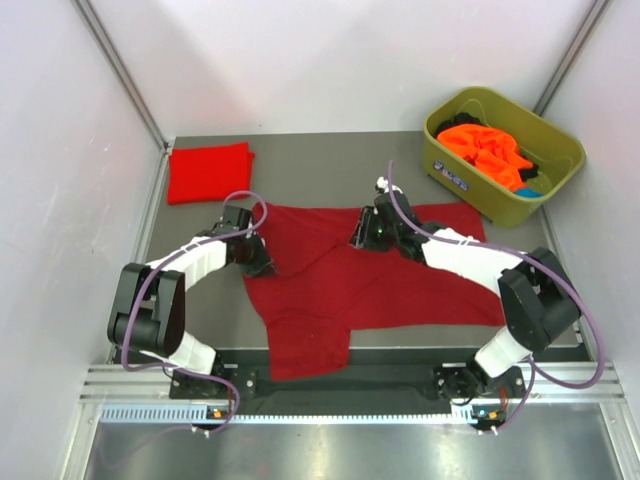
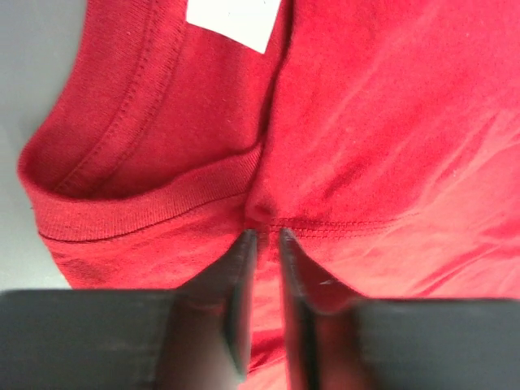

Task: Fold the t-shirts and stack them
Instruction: Fold the tshirt

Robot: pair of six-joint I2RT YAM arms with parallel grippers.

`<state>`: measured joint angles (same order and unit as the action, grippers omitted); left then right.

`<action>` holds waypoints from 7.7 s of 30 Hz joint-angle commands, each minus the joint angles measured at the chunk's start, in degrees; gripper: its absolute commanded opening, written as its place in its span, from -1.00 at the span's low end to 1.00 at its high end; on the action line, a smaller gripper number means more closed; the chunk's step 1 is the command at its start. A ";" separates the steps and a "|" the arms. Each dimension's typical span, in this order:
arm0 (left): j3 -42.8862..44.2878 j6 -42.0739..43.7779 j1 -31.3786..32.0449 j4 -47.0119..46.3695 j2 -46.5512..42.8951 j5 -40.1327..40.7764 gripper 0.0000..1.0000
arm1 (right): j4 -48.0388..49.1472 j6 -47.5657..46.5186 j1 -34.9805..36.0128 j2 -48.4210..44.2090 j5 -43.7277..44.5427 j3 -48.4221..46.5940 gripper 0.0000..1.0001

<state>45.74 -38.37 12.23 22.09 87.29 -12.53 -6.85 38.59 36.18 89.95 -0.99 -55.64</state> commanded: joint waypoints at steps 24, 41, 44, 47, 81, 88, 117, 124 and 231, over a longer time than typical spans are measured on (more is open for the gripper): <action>22.64 -7.94 -0.54 -3.45 12.20 -4.69 -1.00 | 21.18 -20.39 15.40 9.45 -0.26 -3.33 0.15; 30.64 -12.87 -5.46 -7.50 18.09 -13.30 -1.00 | 19.16 -20.57 18.40 15.78 8.11 -9.57 -0.03; 31.34 -13.13 -5.64 -7.67 19.06 -14.01 -1.00 | 16.61 -19.96 18.40 17.71 11.62 -12.20 -0.06; 32.04 -13.40 -5.99 -7.85 19.94 -14.62 -1.00 | 15.29 -20.21 18.40 19.47 14.09 -14.49 -0.08; 36.88 -14.54 -7.66 -8.81 24.95 -15.76 -1.00 | 8.78 -24.08 21.47 25.35 27.02 -23.46 -0.64; 38.20 -13.93 -7.75 -9.52 26.53 -16.38 -1.00 | 9.22 -24.88 22.09 27.64 30.00 -25.22 -0.35; 36.62 -10.41 -7.83 -3.99 22.94 -10.50 -1.00 | 0.00 -28.31 21.30 23.26 31.41 -26.98 -0.92; 35.56 -8.57 -7.83 1.55 19.24 -6.90 -1.00 | -2.55 -31.90 21.21 21.76 26.84 -27.59 -1.00; 49.63 5.85 -6.87 10.24 27.77 17.71 -0.10 | -7.02 -0.61 -16.85 2.97 24.46 -10.72 -0.08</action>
<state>93.76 -32.93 5.76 28.01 120.03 0.75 -10.07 39.38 20.38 98.87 22.68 -63.92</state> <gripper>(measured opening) 0.443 0.452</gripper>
